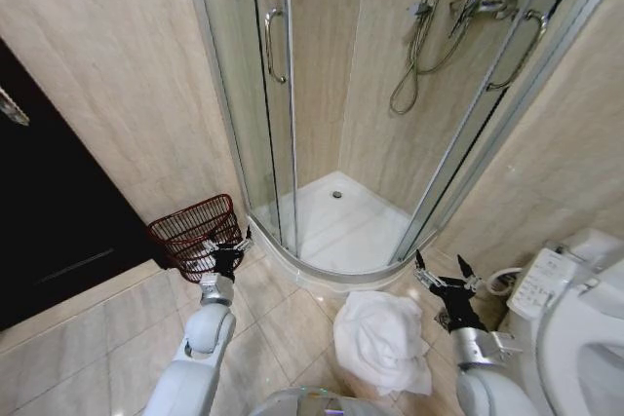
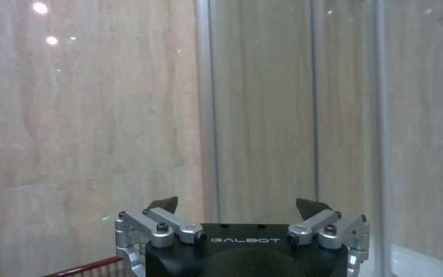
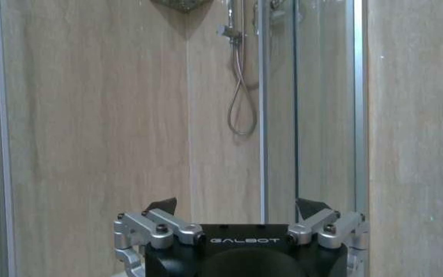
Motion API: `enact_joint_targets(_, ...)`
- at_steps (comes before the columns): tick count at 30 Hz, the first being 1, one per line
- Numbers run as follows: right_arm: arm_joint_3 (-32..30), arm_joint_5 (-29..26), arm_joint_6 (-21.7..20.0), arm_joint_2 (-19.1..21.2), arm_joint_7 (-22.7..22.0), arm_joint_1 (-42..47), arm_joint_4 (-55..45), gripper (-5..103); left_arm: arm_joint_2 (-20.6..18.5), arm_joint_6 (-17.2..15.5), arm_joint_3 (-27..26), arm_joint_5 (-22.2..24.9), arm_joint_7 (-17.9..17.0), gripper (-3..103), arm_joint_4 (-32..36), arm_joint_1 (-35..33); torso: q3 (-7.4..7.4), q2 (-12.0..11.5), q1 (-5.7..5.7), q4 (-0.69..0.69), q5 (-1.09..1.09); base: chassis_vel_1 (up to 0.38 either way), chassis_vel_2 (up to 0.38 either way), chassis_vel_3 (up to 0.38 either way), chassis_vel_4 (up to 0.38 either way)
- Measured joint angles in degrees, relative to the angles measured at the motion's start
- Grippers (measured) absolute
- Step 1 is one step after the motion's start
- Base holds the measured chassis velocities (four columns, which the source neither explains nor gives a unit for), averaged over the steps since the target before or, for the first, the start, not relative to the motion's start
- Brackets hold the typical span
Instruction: Discard the used towel into the hamper.
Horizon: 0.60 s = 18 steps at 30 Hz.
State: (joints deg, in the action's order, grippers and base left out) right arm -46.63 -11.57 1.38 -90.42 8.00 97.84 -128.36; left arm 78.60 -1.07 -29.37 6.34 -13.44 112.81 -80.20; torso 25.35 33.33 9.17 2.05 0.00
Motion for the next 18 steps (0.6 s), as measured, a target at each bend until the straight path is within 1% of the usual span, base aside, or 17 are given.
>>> enact_joint_targets(1, 0.0, 0.0, 0.0, 0.0, 0.0, 0.0, 0.0, 100, 0.0, 0.0, 0.0, 0.0, 0.0, 100, 0.0, 0.0, 0.00, 0.0, 0.00, 0.00, 0.00, 0.000, 0.000, 0.000, 0.000)
enact_joint_targets(3, 0.0, 0.0, -0.1, 0.1, 0.0, 0.0, -0.1, 100, -0.1, -0.9, -0.4, -0.6, -1.9, 100, 0.4, -0.1, 0.48, 0.8, 0.32, 0.00, 0.00, 0.000, 0.000, 0.000, 0.000)
enact_joint_targets(5, 0.0, 0.1, -0.1, 0.1, 0.1, -0.1, -0.1, 100, -0.2, -1.5, -0.5, -1.1, -3.2, 100, 0.7, -0.1, 0.76, 1.3, 0.52, 0.00, 0.00, 0.000, 0.000, 0.000, 0.000)
enact_joint_targets(6, 0.2, 0.2, -0.1, 0.0, 0.1, -0.2, -0.1, 100, -0.2, -2.3, -0.5, -1.2, -4.1, 100, 1.0, -0.1, 1.01, 1.7, 0.70, 0.00, 0.00, 0.000, 0.000, 0.000, 0.000)
enact_joint_targets(11, 0.5, 0.6, -0.3, -0.1, 0.3, -0.4, -0.1, 100, -0.3, -3.8, -0.6, -0.3, -5.2, 100, 1.5, 0.0, 1.68, 2.8, 1.15, 0.00, 0.00, 0.000, 0.000, 0.000, 0.000)
enact_joint_targets(17, 0.5, 1.1, -1.4, -0.2, 0.4, -0.9, -0.1, 100, -0.5, -3.8, -1.0, -0.1, -5.1, 100, 1.5, 0.0, 2.55, 4.5, 1.93, 0.00, 0.00, 0.000, 0.000, 0.000, 0.000)
enact_joint_targets(18, 0.5, 1.1, -1.4, -0.2, 0.4, -0.9, -0.1, 100, -0.5, -3.8, -1.0, -0.1, -5.1, 100, 1.5, 0.0, 2.55, 4.5, 1.93, 0.00, 0.00, 0.000, 0.000, 0.000, 0.000)
